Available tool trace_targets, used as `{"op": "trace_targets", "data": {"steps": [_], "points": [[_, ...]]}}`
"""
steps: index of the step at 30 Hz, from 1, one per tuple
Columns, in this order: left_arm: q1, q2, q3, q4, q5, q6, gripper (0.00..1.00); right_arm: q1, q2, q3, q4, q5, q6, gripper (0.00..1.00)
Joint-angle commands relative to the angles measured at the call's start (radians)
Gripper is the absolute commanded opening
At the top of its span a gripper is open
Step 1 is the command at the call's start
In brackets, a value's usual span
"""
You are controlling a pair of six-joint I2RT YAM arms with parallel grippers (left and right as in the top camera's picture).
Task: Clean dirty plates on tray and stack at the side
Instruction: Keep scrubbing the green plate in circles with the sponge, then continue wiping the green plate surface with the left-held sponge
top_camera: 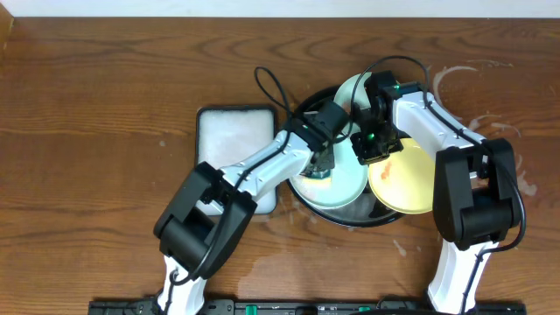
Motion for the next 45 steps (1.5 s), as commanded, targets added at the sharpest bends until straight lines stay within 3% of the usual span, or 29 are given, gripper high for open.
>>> {"op": "trace_targets", "data": {"steps": [1, 8, 10, 21, 34, 38, 45], "points": [[0.021, 0.108, -0.050, -0.055, -0.245, 0.026, 0.19, 0.003, 0.016, -0.019, -0.006, 0.051, -0.006, 0.01], [0.021, 0.114, -0.050, -0.066, -0.413, 0.025, 0.19, 0.003, 0.016, -0.019, -0.009, 0.051, -0.006, 0.01], [0.021, 0.113, -0.050, -0.064, -0.446, 0.024, 0.12, 0.003, 0.016, -0.019, -0.010, 0.051, -0.006, 0.01], [0.021, 0.099, -0.037, -0.006, -0.520, -0.021, 0.08, 0.004, 0.016, -0.020, -0.010, 0.050, -0.006, 0.01], [0.021, -0.138, -0.026, -0.006, -0.592, -0.042, 0.08, 0.004, 0.016, -0.020, -0.010, 0.050, -0.006, 0.01], [0.021, -0.185, -0.026, -0.006, -0.516, -0.056, 0.08, 0.004, 0.016, -0.020, -0.010, 0.050, -0.006, 0.01], [0.020, -0.163, -0.044, -0.001, -0.177, -0.113, 0.08, 0.004, 0.016, -0.020, -0.009, 0.050, -0.006, 0.01]]}}
